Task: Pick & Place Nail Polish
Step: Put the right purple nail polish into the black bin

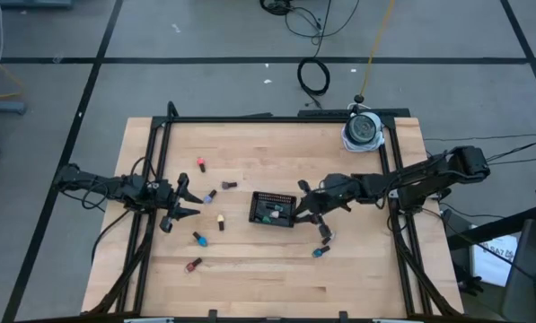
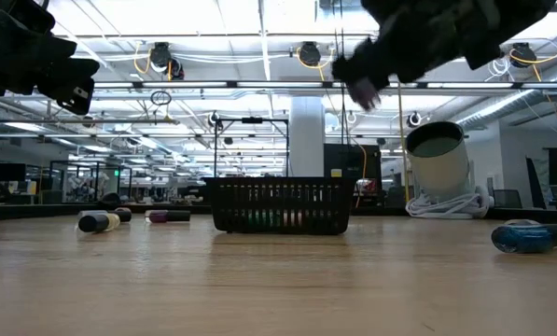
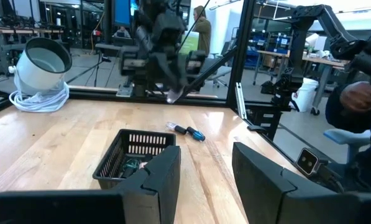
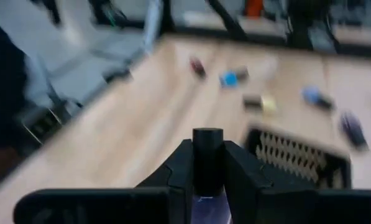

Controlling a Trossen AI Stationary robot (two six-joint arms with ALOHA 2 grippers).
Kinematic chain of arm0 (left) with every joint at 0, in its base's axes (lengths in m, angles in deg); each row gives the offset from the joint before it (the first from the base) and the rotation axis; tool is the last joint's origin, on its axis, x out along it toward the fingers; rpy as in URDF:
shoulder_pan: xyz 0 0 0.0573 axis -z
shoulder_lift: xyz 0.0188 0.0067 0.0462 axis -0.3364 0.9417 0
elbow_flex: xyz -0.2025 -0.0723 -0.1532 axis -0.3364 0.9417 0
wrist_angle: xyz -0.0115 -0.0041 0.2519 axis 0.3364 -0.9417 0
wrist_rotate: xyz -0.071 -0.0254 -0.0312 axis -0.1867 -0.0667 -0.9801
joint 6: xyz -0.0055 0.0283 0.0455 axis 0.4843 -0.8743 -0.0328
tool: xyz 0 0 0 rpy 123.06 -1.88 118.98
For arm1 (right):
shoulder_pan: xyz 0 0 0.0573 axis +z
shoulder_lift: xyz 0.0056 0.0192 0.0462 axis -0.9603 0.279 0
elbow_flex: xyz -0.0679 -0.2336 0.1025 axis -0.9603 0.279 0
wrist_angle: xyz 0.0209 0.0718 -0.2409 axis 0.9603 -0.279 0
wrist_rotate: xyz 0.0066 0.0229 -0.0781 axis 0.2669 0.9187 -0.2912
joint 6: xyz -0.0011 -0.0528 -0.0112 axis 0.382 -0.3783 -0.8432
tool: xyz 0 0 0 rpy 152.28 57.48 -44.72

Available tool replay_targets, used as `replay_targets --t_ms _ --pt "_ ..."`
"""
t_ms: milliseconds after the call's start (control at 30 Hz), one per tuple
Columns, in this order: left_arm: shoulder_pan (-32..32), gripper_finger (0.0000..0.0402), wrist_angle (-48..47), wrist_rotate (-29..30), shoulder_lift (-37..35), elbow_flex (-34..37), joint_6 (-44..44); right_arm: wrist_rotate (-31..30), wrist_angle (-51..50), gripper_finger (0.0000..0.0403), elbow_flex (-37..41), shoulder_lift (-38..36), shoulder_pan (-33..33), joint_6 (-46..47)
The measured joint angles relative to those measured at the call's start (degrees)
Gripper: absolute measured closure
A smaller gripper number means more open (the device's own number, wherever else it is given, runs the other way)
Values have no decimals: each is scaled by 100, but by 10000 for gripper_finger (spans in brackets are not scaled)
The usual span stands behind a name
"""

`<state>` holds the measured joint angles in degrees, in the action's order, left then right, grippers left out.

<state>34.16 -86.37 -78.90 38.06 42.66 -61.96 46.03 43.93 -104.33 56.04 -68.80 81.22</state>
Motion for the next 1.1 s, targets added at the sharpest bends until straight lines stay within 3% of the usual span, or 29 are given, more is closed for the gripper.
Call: replay_targets --t_ms 200,533,867,1100 --pt "0 256 0 0 2 0 0 1344 1712 353 450 0 0 458" --pt "0 256 0 0 2 0 0 2732 4405 353 1075 0 0 1382" --pt "0 256 0 0 0 0 0 2890 4713 353 1084 1 4 1793" --pt "0 256 0 0 0 0 0 2903 6623 353 1084 -3 218 2245"
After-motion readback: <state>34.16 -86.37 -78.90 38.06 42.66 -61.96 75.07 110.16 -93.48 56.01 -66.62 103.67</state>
